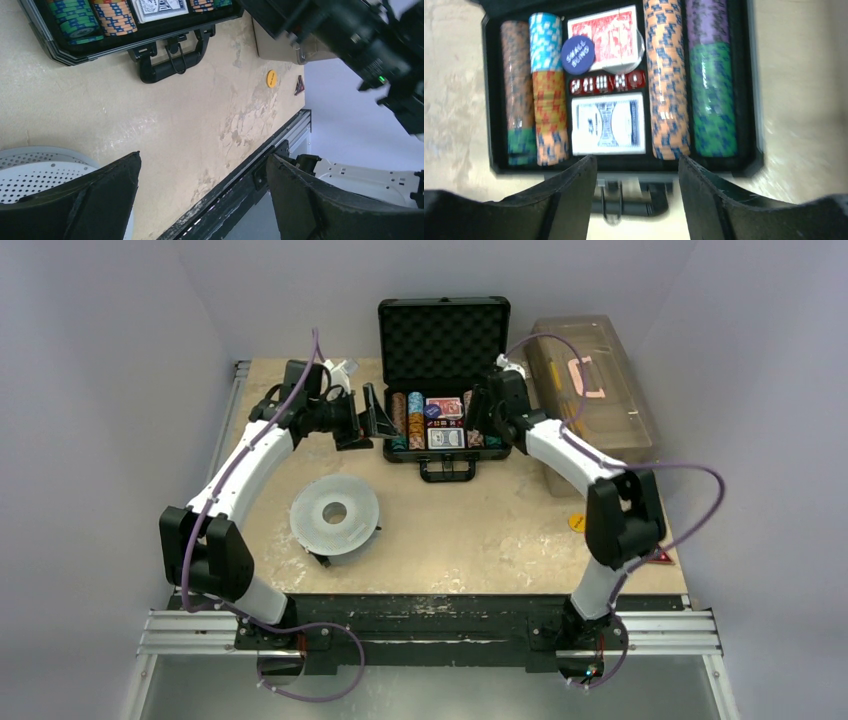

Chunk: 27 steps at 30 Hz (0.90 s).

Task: Pack up texas hold em set

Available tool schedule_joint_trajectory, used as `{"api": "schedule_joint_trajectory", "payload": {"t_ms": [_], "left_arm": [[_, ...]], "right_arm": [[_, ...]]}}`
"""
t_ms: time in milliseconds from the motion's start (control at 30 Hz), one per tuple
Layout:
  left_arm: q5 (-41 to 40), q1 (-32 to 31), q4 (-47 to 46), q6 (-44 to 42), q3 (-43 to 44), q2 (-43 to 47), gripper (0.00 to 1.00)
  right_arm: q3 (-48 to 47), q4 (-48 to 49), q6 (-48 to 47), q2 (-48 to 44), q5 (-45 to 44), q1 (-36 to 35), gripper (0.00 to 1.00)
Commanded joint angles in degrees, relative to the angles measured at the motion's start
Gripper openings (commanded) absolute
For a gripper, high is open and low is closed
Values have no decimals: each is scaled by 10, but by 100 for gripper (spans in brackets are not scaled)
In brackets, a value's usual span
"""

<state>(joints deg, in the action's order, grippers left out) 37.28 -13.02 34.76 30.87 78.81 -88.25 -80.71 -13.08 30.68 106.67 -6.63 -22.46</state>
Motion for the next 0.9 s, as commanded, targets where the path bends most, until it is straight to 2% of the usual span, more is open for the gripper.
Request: {"api": "schedule_joint_trajectory", "payload": {"t_ms": [0, 100, 167, 267, 367, 467, 633, 867], "left_arm": [[10, -18, -22, 0, -7, 24, 92], [9, -30, -24, -5, -9, 38, 93], [5, -37, -26, -7, -11, 53, 94], [-11, -53, -22, -14, -11, 73, 95], [-25, -67, -13, -22, -9, 86, 95], [-27, -74, -5, -23, -5, 92, 96], [-31, -88, -1, -16, -6, 102, 96], [-26, -107, 6, -16, -3, 99, 96]], "right_arm": [[121, -82, -63, -170, -98, -25, 62], [238, -82, -51, -309, -124, -23, 77], [303, -95, -31, -397, -152, -20, 83], [358, -173, 66, -514, -212, -11, 98], [389, -255, 175, -580, -241, 0, 99], [414, -322, 269, -601, -244, 49, 99], [423, -374, 332, -581, -230, 190, 99], [406, -335, 291, -505, -212, 444, 99]]}}
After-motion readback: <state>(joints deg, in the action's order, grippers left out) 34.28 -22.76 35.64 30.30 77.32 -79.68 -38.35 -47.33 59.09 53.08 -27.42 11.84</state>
